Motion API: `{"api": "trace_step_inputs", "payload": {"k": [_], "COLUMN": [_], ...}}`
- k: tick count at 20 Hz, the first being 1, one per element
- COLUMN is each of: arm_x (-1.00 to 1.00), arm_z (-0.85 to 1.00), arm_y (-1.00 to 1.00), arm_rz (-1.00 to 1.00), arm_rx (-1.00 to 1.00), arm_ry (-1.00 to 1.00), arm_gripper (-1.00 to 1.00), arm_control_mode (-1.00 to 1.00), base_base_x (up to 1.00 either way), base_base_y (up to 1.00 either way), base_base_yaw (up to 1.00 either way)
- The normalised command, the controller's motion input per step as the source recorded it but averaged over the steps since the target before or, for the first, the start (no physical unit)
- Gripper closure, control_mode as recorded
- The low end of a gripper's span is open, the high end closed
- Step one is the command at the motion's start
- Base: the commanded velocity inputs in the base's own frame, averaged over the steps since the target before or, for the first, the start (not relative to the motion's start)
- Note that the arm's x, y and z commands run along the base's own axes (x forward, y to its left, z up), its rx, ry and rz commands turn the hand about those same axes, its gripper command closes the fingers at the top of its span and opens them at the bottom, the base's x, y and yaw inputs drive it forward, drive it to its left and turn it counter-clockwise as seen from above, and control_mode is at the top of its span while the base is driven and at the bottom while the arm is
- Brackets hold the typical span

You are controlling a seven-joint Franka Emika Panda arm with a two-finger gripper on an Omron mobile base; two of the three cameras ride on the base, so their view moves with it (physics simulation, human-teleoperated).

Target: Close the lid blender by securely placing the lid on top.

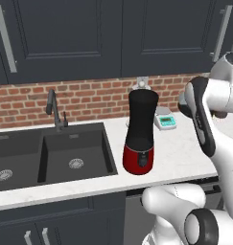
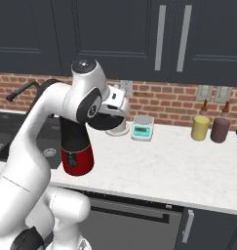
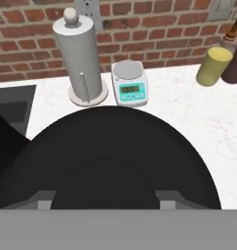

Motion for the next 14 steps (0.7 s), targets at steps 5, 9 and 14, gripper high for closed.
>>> {"api": "trace_step_inputs", "payload": {"k": [5, 9, 14], "arm_x": [0.00, 0.00, 0.00], "arm_z": [0.21, 0.16, 0.24], "arm_y": [0.73, 0.76, 0.72], "arm_rz": [0.00, 0.00, 0.00], "arm_rx": [0.00, 0.00, 0.00], "arm_ry": [-0.01, 0.00, 0.00], "arm_gripper": [1.00, 1.00, 1.00], "arm_control_mode": [-1.00, -1.00, -1.00], "base_base_x": [0.00, 0.00, 0.00], "base_base_y": [0.00, 0.00, 0.00], "base_base_yaw": [0.00, 0.00, 0.00]}}
